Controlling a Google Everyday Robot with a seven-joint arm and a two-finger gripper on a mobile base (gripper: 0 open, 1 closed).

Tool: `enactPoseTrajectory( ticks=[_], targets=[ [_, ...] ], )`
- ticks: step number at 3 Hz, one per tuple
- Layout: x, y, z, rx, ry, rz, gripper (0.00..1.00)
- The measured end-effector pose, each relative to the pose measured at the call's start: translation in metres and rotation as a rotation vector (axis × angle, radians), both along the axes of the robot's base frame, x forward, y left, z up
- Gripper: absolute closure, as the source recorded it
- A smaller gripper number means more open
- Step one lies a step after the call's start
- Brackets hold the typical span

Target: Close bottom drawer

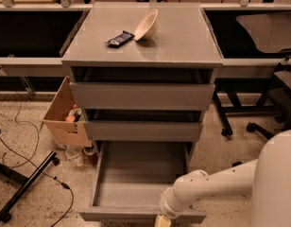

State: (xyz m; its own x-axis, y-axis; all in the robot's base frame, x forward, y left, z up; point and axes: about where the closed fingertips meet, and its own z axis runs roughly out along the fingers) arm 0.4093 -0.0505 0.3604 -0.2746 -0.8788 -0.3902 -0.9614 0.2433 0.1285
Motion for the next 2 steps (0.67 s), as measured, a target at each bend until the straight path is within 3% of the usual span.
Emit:
enactPoseTrajectory(
  ticks=[1, 2],
  targets=[
    [-0.009, -0.034, -0.029, -0.027, 0.026, -0.072, 0.17],
    [-0.022, -0.068, -0.063, -0.014, 0.072, -0.146, 0.40]
  ],
)
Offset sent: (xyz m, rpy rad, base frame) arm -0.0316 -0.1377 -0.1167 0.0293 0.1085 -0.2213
